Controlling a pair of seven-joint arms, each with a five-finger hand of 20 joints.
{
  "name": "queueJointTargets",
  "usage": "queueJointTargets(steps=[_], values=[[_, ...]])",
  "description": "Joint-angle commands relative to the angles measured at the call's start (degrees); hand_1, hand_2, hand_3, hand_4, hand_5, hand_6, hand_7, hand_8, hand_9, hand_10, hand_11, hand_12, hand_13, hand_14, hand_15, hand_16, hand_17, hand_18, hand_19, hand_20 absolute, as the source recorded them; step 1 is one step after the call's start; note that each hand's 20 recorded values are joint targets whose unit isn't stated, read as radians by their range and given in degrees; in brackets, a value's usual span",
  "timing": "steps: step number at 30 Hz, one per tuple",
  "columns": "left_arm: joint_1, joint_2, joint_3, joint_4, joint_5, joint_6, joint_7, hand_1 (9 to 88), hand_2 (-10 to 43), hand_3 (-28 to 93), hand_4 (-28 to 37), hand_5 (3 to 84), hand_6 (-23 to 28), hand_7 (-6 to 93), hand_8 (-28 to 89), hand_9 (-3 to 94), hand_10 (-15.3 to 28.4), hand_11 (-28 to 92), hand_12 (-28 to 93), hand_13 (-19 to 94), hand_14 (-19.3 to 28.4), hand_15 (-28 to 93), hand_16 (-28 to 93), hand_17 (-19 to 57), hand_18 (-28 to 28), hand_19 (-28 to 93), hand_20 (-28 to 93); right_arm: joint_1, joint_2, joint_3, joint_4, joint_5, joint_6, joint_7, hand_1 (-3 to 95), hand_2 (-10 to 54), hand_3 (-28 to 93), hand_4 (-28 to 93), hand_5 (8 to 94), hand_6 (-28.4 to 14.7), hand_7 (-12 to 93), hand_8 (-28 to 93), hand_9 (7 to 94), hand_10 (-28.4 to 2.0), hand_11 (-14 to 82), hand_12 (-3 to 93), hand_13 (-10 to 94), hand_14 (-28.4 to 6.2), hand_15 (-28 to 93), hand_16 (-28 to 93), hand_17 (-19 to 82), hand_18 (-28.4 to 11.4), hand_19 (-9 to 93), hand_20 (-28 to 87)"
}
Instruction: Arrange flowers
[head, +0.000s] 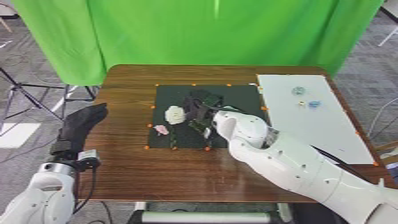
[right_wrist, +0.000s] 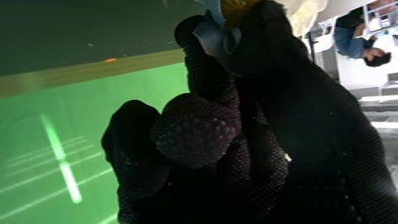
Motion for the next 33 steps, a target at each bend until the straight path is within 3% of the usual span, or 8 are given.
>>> queueJointTargets(steps=[1,15,23,27,30,33], values=[[-0.2,-0.49,0.10,0.02,0.40,-1.23,-0.97,19.7,1.1,66,-28.3,44.2,4.9,13.4,-7,41.7,13.7,19,11,33,16.0,9,1,3.5,9.5,3,13,0.3,-0.5,0.4,1.3,-1.6,0.3,0.1,66.4,-8.5,51,-18,75.9,0.5,23,4,83.9,-11.6,7.5,43.7,84,-3.2,68,28,60,-13.1,93,57],[0.1,-0.80,-0.53,-0.21,0.44,-2.11,-1.97,19.7,1.3,66,-28.3,43.8,4.8,13.1,-7,41.2,13.7,19,11,33,16.0,8,1,3.3,9.7,3,13,0.0,-0.3,0.7,2.3,-1.9,-0.9,0.2,64.4,-7.7,51,-17,72.9,0.9,22,4,81.3,-11.7,6.1,40.9,83,-3.4,69,28,59,-13.2,93,56],[-0.2,-0.79,-0.68,-0.11,0.66,-3.26,-2.69,19.8,1.2,66,-28.3,43.3,4.9,12.8,-7,40.8,13.6,19,11,32,16.1,8,1,3.1,9.7,3,13,0.5,0.6,1.5,0.4,-1.8,-4.5,0.4,56.2,-9.5,55,-16,64.7,0.4,21,3,68.0,-13.5,16.8,23.6,81,-3.5,70,28,58,-13.2,93,57],[-0.3,-0.73,-0.65,-0.10,0.73,-3.77,-2.96,19.9,1.2,66,-28.3,43.2,4.8,12.8,-7,40.6,13.5,18,11,32,16.0,8,1,3.1,9.8,3,13,1.3,0.9,2.0,-0.2,-1.8,-6.2,0.1,49.7,-9.5,62,-18,61.3,1.2,20,-9,63.2,-13.6,14.4,22.3,80,-3.7,70,28,58,-13.3,93,57],[-0.4,-0.76,-0.69,0.03,0.99,-4.54,-3.32,20.0,1.1,66,-28.3,43.1,4.9,12.7,-7,40.5,13.5,18,11,32,16.1,8,1,3.0,9.8,3,13,1.4,1.6,2.9,-1.5,-1.7,-8.3,0.2,47.4,-9.5,63,-18,58.4,1.0,20,-10,60.0,-13.8,13.1,22.2,79,-3.8,71,28,57,-13.1,93,57],[-0.1,-0.71,-0.83,-0.14,0.91,-4.38,-3.49,20.2,1.2,65,-28.3,43.0,4.9,12.7,-7,40.4,13.5,18,11,32,16.1,8,1,3.0,9.8,3,13,1.6,2.4,4.0,-2.9,-1.4,-10.5,-0.2,46.2,-9.5,63,-18,56.9,0.9,19,-10,58.1,-14.0,11.9,22.2,79,-4.0,71,28,57,-13.2,93,57]])
